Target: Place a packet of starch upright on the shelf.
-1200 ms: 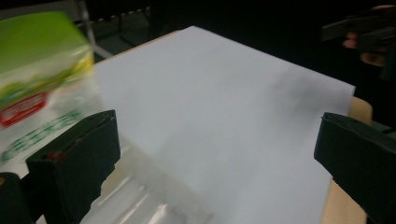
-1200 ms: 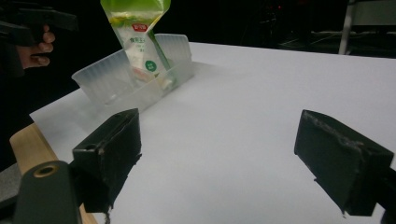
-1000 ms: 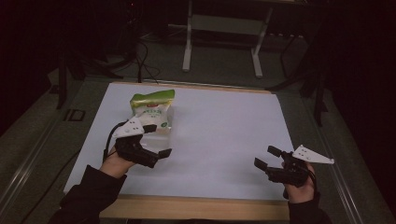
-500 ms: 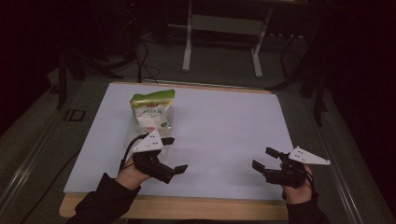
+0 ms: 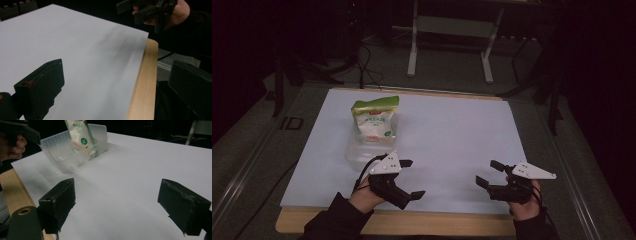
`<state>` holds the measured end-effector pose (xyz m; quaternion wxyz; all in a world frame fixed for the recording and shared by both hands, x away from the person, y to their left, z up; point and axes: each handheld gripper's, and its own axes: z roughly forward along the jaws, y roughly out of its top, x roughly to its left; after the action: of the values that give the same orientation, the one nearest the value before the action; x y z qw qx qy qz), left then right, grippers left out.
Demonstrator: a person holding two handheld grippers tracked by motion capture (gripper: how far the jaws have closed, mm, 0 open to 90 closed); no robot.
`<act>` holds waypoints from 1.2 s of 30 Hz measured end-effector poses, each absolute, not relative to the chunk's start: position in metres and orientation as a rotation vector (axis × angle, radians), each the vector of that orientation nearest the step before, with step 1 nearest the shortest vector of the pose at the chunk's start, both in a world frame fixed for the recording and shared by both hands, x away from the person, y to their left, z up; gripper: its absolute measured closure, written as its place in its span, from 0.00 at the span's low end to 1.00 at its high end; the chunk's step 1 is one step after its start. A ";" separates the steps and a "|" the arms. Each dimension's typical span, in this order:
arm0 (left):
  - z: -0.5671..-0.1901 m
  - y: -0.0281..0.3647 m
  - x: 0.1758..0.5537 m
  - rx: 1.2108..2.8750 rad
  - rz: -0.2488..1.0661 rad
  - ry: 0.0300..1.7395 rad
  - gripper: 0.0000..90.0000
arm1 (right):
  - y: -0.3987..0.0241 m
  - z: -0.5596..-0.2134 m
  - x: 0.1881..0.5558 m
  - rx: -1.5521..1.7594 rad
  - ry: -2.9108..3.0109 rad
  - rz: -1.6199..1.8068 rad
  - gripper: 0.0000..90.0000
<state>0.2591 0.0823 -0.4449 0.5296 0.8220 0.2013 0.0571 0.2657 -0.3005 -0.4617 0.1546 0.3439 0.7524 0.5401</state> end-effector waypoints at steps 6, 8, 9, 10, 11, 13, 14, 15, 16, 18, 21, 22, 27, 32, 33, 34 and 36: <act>-0.456 0.075 0.258 1.970 0.119 0.475 0.01 | -0.296 -0.465 0.265 0.955 2.179 1.526 0.16; -0.461 0.071 0.257 1.970 0.121 0.475 0.01 | -0.295 -0.468 0.265 0.955 2.190 1.526 0.16; -0.467 0.068 0.257 1.983 0.127 0.466 0.01 | -0.294 -0.470 0.265 0.953 2.199 1.518 0.16; -0.467 0.068 0.257 1.983 0.127 0.466 0.01 | -0.294 -0.470 0.265 0.953 2.199 1.518 0.16; -0.469 0.067 0.257 1.981 0.127 0.464 0.01 | -0.293 -0.472 0.265 0.949 2.205 1.516 0.16; -0.477 0.064 0.258 1.970 0.096 0.466 0.01 | -0.293 -0.475 0.266 0.951 2.204 1.524 0.16; -0.477 0.064 0.258 1.970 0.096 0.466 0.01 | -0.293 -0.475 0.266 0.951 2.204 1.524 0.16; -0.483 0.062 0.258 1.971 0.097 0.463 0.01 | -0.293 -0.477 0.266 0.947 2.207 1.526 0.16; -0.483 0.062 0.258 1.971 0.097 0.463 0.01 | -0.293 -0.477 0.266 0.947 2.207 1.526 0.16; -0.488 0.060 0.257 1.963 0.106 0.450 0.01 | -0.295 -0.479 0.266 0.942 2.188 1.517 0.16; -0.493 0.059 0.256 1.950 0.132 0.448 0.01 | -0.296 -0.481 0.266 0.966 2.166 1.518 0.17; -0.494 0.059 0.256 1.951 0.143 0.446 0.01 | -0.297 -0.482 0.266 0.973 2.171 1.524 0.17; -0.499 0.058 0.255 1.965 0.159 0.448 0.01 | -0.298 -0.484 0.267 0.978 2.165 1.485 0.16; -0.502 0.057 0.253 1.987 0.173 0.438 0.01 | -0.298 -0.484 0.267 0.957 2.167 1.481 0.15; -0.503 0.057 0.252 1.990 0.171 0.437 0.01 | -0.298 -0.484 0.267 0.962 2.159 1.475 0.15; -0.503 0.056 0.252 1.992 0.170 0.436 0.01 | -0.298 -0.484 0.267 0.962 2.159 1.475 0.15; -0.505 0.056 0.252 1.992 0.162 0.436 0.01 | -0.299 -0.484 0.267 0.962 2.138 1.475 0.15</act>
<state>0.2525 0.0560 -0.5048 0.5209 0.8312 0.1821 0.0678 0.2665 -0.2987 -0.4840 0.1846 0.3414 0.7586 0.5233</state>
